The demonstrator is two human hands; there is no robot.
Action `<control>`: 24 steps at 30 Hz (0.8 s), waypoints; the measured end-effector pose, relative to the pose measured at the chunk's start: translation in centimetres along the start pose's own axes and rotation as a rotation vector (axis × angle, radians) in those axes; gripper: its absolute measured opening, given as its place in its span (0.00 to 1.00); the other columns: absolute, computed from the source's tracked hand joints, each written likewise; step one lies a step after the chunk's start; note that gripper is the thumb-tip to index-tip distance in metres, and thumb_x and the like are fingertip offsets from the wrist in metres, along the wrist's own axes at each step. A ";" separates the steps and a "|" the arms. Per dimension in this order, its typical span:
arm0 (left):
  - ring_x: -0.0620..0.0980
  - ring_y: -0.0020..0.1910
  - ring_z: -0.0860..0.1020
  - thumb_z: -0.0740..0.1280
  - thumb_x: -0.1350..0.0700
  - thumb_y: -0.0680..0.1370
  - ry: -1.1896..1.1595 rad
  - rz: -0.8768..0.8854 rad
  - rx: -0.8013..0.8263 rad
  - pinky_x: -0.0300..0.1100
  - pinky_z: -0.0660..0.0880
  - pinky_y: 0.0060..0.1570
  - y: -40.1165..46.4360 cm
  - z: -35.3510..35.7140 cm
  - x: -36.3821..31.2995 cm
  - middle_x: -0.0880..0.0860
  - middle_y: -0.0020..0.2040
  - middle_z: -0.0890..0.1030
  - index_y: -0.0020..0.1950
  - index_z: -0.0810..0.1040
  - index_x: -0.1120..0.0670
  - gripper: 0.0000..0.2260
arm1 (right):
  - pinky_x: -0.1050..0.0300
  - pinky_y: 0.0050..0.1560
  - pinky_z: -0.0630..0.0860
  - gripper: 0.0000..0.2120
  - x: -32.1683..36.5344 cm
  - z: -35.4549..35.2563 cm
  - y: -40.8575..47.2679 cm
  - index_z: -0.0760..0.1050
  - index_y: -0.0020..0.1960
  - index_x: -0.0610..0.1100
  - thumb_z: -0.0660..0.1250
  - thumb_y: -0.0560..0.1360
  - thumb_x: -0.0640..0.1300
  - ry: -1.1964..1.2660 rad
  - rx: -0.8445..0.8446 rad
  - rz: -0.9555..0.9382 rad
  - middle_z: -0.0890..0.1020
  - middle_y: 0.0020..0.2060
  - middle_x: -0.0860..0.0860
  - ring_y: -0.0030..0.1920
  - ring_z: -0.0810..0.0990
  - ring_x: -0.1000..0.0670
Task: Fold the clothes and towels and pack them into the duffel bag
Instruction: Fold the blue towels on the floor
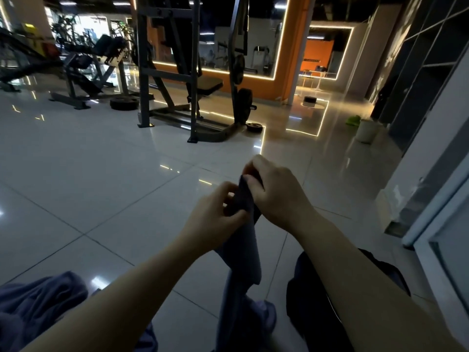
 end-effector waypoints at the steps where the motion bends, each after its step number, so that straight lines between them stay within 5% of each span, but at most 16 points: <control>1: 0.43 0.41 0.79 0.68 0.54 0.76 0.090 0.017 -0.053 0.39 0.77 0.39 0.1 0.0 0.2 0.47 0.43 0.79 0.52 0.74 0.51 0.07 | 0.61 0.37 0.70 0.03 -0.3 -0.1 -0.3 0.70 0.47 0.44 0.60 0.79 0.41 -0.010 0.003 0.006 0.75 0.38 0.51 0.38 0.74 0.52; 4: 0.51 0.35 0.76 0.66 0.56 0.77 0.313 0.122 -0.094 0.50 0.75 0.37 0.5 -0.2 0.7 0.50 0.36 0.77 0.46 0.74 0.54 0.02 | 0.63 0.34 0.66 0.05 -1.3 -0.4 -1.1 0.69 0.45 0.46 0.61 0.79 0.41 -0.041 -0.002 0.043 0.72 0.34 0.54 0.35 0.72 0.55; 10: 0.55 0.43 0.80 0.68 0.57 0.77 0.449 0.087 -0.138 0.49 0.78 0.44 1.8 -4.3 3.1 0.52 0.45 0.84 0.52 0.81 0.53 0.05 | 0.63 0.39 0.69 0.05 -3.2 -1.3 -1.0 0.72 0.49 0.45 0.67 0.76 0.44 -0.042 0.137 0.097 0.73 0.40 0.54 0.40 0.73 0.54; 17: 0.51 0.41 0.77 0.68 0.53 0.77 0.534 0.040 -0.184 0.47 0.76 0.43 1.9 -7.9 5.9 0.51 0.44 0.80 0.51 0.80 0.53 0.05 | 0.55 0.43 0.68 0.03 -9.0 -0.9 -1.1 0.71 0.45 0.49 0.61 0.78 0.44 -0.291 0.389 0.386 0.76 0.45 0.49 0.46 0.74 0.47; 24: 0.49 0.38 0.77 0.69 0.55 0.76 0.459 0.017 -0.277 0.42 0.71 0.38 2.3 -10.8 6.6 0.51 0.43 0.79 0.49 0.80 0.55 0.04 | 0.58 0.34 0.68 0.06 -10.4 -3.1 -0.9 0.73 0.47 0.43 0.59 0.80 0.41 -0.086 0.176 0.458 0.77 0.38 0.48 0.35 0.77 0.49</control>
Point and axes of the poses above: each hand's wrist, its own y-axis towards the middle knuckle, its own z-axis out of the palm, x = y × z, the point moved 2 cm from there along y, towards the middle knuckle
